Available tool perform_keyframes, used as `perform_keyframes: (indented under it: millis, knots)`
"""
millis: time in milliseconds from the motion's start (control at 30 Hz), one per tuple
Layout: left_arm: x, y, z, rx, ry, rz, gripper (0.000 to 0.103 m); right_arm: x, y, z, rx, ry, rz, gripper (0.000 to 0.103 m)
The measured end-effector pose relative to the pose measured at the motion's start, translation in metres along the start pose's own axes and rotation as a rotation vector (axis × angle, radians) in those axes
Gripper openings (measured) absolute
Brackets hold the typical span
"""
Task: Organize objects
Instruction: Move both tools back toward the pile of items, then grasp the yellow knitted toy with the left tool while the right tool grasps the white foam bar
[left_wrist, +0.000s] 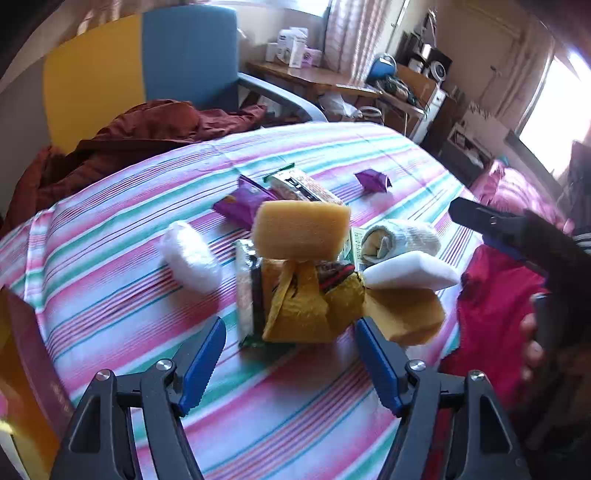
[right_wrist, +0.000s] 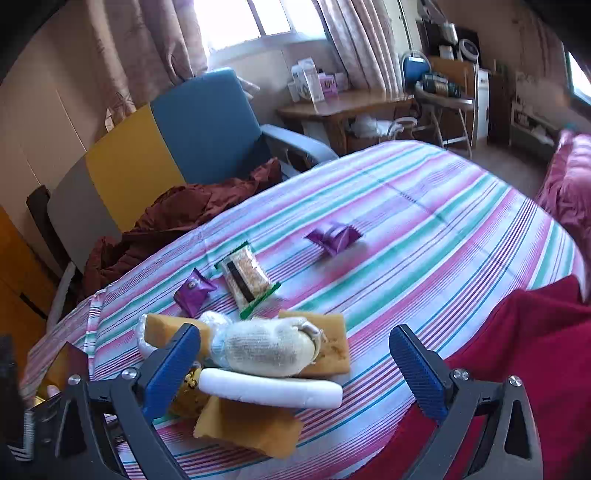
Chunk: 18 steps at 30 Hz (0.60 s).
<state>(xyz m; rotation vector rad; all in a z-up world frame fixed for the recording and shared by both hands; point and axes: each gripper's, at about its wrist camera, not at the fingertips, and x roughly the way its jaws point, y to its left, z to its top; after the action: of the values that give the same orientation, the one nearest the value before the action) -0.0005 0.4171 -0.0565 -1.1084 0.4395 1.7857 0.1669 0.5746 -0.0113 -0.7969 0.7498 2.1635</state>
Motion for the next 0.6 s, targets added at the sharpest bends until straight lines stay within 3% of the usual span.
perform_keyframes:
  millis: [100,233,367,400,500,600]
  knots:
    - [0.010,-0.002,0.007,-0.030,0.018,-0.025,0.074,0.005,-0.002,-0.002,0.014,0.020,0.002,0.103]
    - [0.020,-0.012,0.015,0.008,-0.002,-0.019,0.074,0.007,-0.003,-0.002,0.017,0.028,0.006,0.103]
    - [0.046,-0.010,0.025,-0.031,0.038,-0.048,0.073,0.009,-0.003,-0.002,0.013,0.036,0.002,0.103]
    - [0.050,-0.009,0.024,-0.031,0.041,-0.054,0.060,0.009,-0.004,-0.002,0.013,0.037,-0.002,0.103]
    - [0.049,-0.004,0.016,-0.045,0.030,-0.086,0.046,0.012,-0.010,0.000,0.033,0.042,-0.014,0.103]
    - [0.033,0.001,0.004,-0.059,0.006,-0.104,0.043,0.016,-0.018,0.001,0.074,0.064,0.010,0.103]
